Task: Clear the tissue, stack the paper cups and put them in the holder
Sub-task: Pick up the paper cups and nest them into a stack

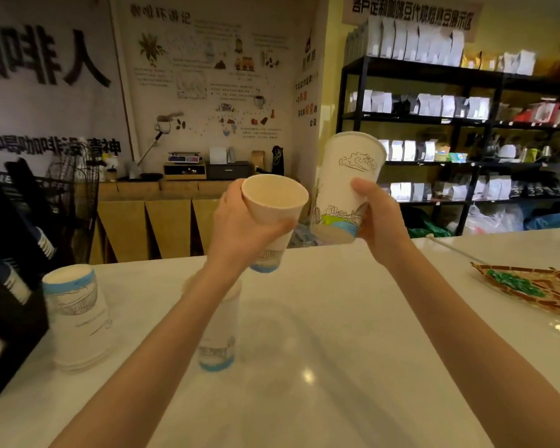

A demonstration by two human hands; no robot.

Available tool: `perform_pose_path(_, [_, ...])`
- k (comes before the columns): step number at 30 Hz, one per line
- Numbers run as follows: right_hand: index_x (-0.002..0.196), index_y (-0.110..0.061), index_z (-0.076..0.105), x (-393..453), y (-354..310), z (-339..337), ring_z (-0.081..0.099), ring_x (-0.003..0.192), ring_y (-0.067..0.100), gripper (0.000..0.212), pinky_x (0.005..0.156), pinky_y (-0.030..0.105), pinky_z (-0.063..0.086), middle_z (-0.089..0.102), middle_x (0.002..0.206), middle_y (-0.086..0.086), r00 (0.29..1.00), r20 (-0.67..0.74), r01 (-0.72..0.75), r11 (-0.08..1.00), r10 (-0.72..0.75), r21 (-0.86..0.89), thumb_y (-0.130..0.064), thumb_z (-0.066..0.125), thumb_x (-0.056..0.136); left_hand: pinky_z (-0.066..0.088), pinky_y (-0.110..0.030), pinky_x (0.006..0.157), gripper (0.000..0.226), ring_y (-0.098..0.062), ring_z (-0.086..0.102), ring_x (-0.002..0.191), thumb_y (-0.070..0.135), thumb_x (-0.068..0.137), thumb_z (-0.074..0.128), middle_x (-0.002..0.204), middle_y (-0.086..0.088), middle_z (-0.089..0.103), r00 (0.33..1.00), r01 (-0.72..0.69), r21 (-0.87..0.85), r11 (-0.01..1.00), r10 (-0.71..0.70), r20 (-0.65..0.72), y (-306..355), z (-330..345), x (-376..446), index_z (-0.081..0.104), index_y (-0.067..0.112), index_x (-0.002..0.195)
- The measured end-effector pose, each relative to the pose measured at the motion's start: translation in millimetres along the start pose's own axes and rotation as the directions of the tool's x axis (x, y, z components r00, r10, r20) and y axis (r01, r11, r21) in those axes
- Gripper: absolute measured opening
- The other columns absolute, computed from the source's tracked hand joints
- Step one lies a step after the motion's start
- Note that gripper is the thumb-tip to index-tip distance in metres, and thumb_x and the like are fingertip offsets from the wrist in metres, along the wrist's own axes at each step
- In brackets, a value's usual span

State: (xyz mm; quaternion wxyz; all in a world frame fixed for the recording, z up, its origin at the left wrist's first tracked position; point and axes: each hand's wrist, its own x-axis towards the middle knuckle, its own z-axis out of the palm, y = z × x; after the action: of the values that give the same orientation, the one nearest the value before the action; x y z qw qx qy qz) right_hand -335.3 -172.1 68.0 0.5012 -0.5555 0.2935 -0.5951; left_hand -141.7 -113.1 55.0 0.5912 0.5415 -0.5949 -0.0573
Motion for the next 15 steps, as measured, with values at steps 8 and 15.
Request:
perform_pose_path(8, [0.115,-0.019,0.052,13.0,-11.4,57.8,0.067,0.095,0.026,0.054,0.081,0.046,0.054,0.066,0.112,0.01,0.993,0.117,-0.008,0.991,-0.008,0.13,-0.036,0.065,0.066,0.044,-0.018,0.06,0.072,-0.013,0.052,0.096,0.041,0.058,0.077,0.102,0.011,0.052,0.978,0.158,-0.149,0.976,-0.175,-0.11,-9.1,-67.4,11.5,0.043,0.025,0.119])
perform_pose_path(15, [0.119,-0.02,0.05,22.0,-11.6,98.1,0.066,0.097,0.025,0.041,0.056,0.028,0.055,0.064,0.113,0.008,0.975,0.223,-0.053,0.944,-0.023,0.326,-0.026,0.06,0.079,0.046,-0.021,0.067,0.077,-0.016,0.051,0.104,0.038,0.06,0.077,0.11,0.006,0.053,0.962,0.251,-0.086,0.964,-0.258,-0.089,-41.6,-81.2,-10.6,0.039,0.022,0.125])
